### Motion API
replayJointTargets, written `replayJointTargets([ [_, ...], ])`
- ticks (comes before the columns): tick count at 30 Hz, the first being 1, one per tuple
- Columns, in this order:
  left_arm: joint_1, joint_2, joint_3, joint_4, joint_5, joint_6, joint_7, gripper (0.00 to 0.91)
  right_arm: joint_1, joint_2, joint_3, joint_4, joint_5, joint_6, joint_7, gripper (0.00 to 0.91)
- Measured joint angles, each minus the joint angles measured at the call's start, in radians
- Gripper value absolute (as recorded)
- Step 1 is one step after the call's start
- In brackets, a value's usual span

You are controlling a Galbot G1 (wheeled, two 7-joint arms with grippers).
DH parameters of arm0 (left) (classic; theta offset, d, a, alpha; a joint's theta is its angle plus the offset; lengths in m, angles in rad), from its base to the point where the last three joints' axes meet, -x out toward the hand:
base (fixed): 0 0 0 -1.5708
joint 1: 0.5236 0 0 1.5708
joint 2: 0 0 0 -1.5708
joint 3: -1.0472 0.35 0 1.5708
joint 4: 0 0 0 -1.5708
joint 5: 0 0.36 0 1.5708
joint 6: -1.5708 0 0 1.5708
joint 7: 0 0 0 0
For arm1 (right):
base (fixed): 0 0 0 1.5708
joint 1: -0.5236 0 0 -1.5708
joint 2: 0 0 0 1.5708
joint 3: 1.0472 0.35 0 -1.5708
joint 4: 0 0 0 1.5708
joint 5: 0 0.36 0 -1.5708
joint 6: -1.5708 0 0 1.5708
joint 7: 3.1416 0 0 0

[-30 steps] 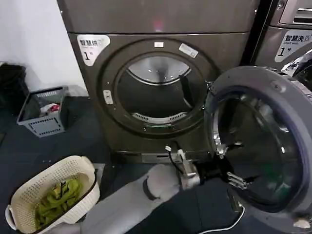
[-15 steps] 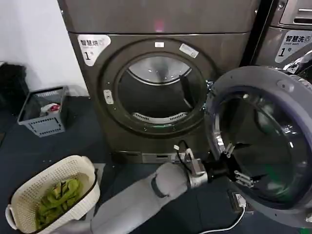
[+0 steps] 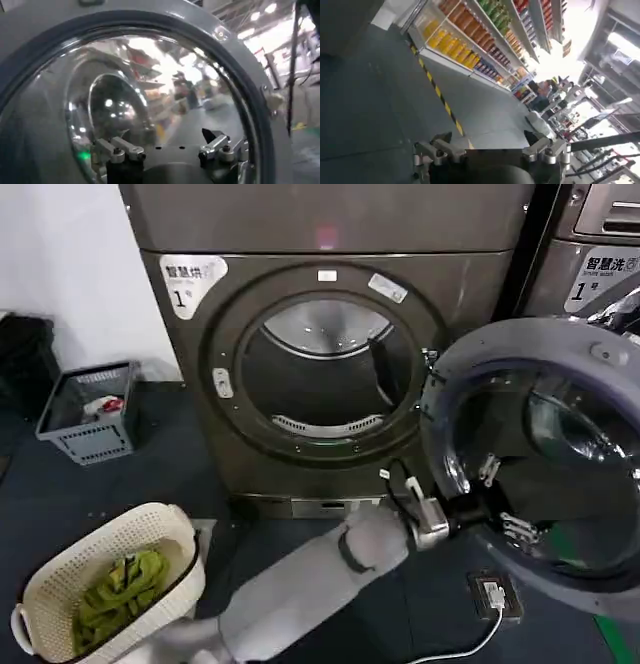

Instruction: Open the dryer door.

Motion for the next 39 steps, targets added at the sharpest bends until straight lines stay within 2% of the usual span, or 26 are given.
replayJointTargets([
  [13, -0.046, -0.104, -0.022, 0.171, 0.150, -0.032, -0.083, 0.907, -0.010, 0.057, 0.019, 0.063, -0.003, 0.000, -0.011, 0.907],
  [21, -0.074, -0.104, -0.050, 0.237, 0.174, -0.029, -0.113, 0.907, -0.015, 0.084, 0.022, 0.108, -0.007, -0.026, -0.001, 0.907],
  [26, -0.076, -0.104, -0.057, 0.251, 0.172, -0.027, -0.114, 0.907, -0.015, 0.085, 0.030, 0.116, 0.000, -0.035, 0.000, 0.907],
  [39, -0.072, -0.104, -0.058, 0.235, 0.157, -0.020, -0.108, 0.907, -0.008, 0.088, 0.034, 0.121, 0.042, -0.006, -0.015, 0.907],
])
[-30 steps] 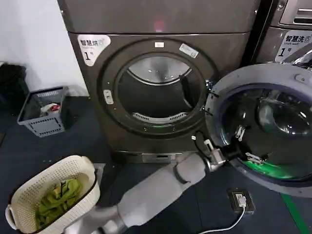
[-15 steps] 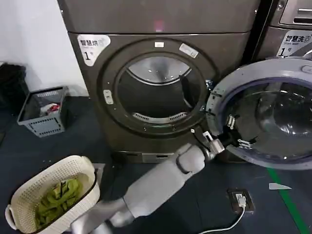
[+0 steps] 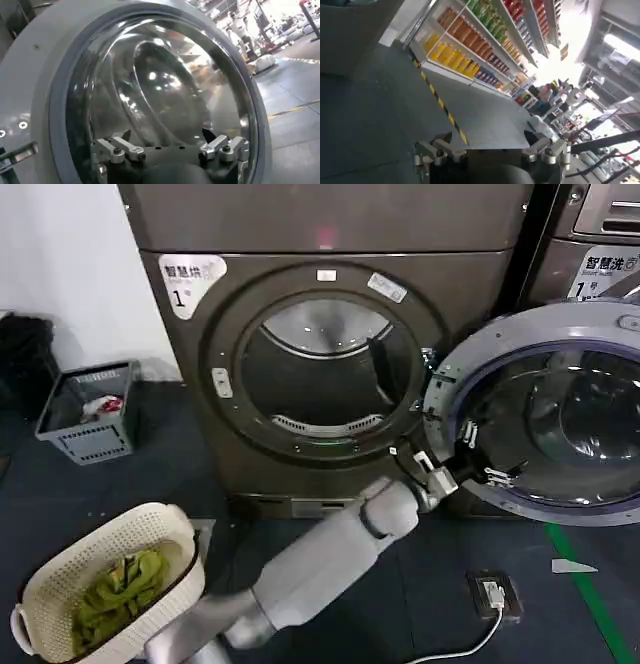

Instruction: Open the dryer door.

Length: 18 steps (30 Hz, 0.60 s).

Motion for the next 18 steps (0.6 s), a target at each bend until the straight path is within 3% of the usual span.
replayJointTargets([
  [13, 0.043, 0.000, 0.034, -0.103, -0.035, 0.037, 0.009, 0.907, -0.001, -0.009, -0.005, -0.009, -0.001, 0.000, -0.009, 0.907],
  [18, 0.062, 0.000, 0.056, -0.166, -0.083, 0.092, 0.011, 0.907, -0.002, -0.009, -0.007, -0.009, -0.002, 0.000, -0.015, 0.907],
])
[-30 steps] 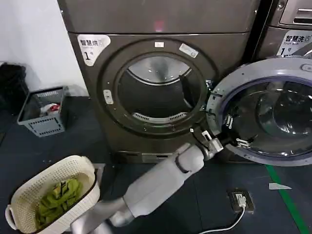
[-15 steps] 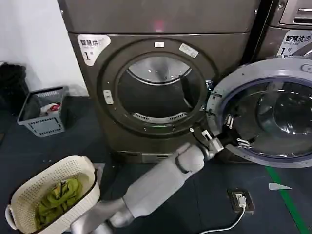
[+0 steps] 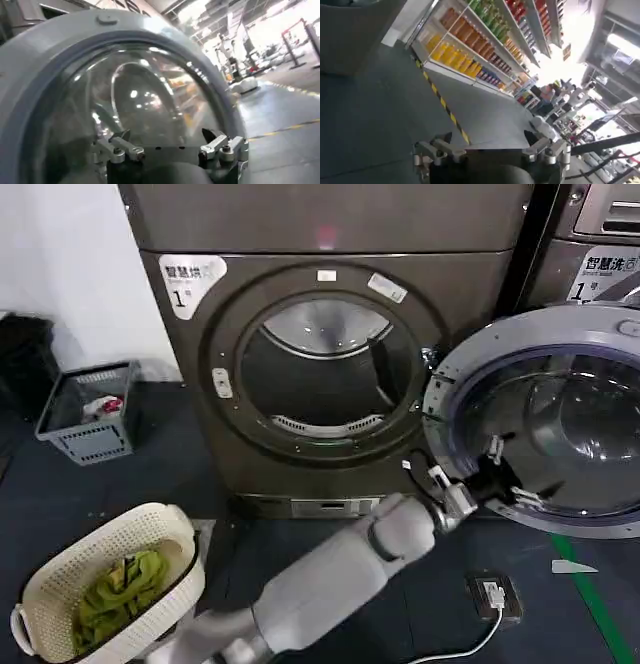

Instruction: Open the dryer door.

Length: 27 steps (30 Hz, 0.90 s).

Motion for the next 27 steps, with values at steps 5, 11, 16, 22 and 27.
replayJointTargets([
  [5, 0.036, 0.100, 0.020, -0.112, -0.040, 0.048, 0.006, 0.907, 0.001, 0.001, -0.004, -0.003, -0.001, 0.002, -0.003, 0.907],
  [11, 0.084, 0.269, 0.028, -0.274, -0.071, 0.059, 0.008, 0.907, 0.003, 0.001, -0.007, -0.004, -0.001, 0.003, -0.008, 0.907],
  [16, 0.127, 0.419, 0.021, -0.394, -0.085, 0.050, 0.011, 0.907, 0.007, 0.000, -0.012, -0.009, -0.002, 0.004, -0.010, 0.907],
  [22, 0.209, 0.608, -0.022, -0.536, -0.093, 0.031, 0.017, 0.907, 0.008, -0.006, -0.016, -0.017, -0.004, 0.008, -0.015, 0.907],
  [27, 0.314, 0.772, -0.093, -0.618, -0.130, 0.010, 0.017, 0.907, 0.016, -0.011, -0.026, -0.017, -0.006, 0.009, -0.018, 0.907],
])
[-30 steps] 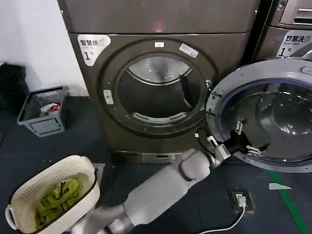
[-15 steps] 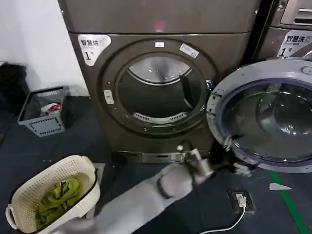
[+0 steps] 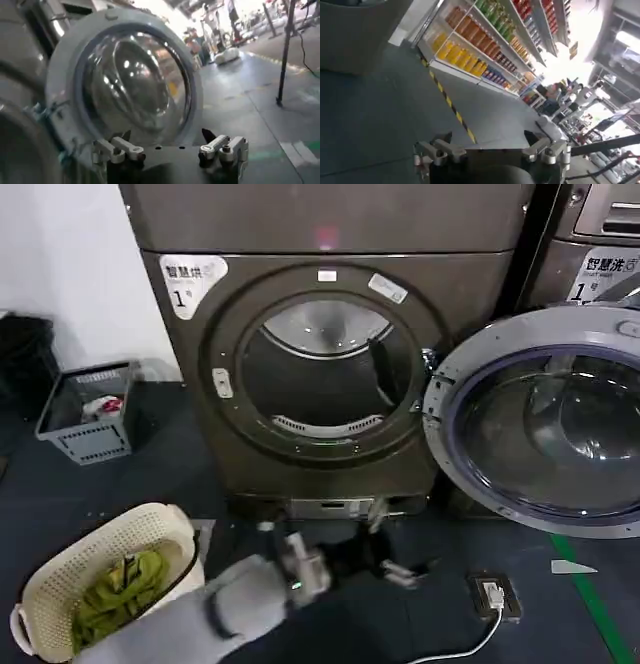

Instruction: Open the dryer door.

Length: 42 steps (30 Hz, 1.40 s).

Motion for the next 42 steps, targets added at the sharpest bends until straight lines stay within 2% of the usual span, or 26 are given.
replayJointTargets([
  [6, 0.167, 0.160, -0.133, -0.058, 0.029, -0.043, 0.011, 0.907, 0.011, -0.003, -0.012, -0.003, -0.001, 0.002, -0.004, 0.907],
  [11, 0.292, 0.240, -0.248, -0.059, 0.072, -0.074, 0.022, 0.907, 0.027, -0.009, -0.025, -0.008, -0.002, 0.003, -0.008, 0.907],
  [17, 0.401, 0.294, -0.386, -0.021, 0.092, -0.111, 0.038, 0.907, 0.043, -0.024, -0.038, -0.017, -0.005, 0.001, -0.010, 0.907],
  [29, 0.572, 0.394, -0.600, 0.119, 0.040, -0.104, 0.034, 0.907, 0.065, -0.035, -0.062, -0.031, -0.021, 0.008, -0.016, 0.907],
  [37, 0.707, 0.436, -0.746, 0.145, -0.099, 0.010, -0.036, 0.907, 0.083, -0.045, -0.075, -0.024, -0.024, 0.006, -0.019, 0.907],
  [42, 0.770, 0.459, -0.832, 0.093, -0.243, 0.170, -0.107, 0.907, 0.097, -0.055, -0.088, -0.033, -0.024, 0.001, -0.020, 0.907],
])
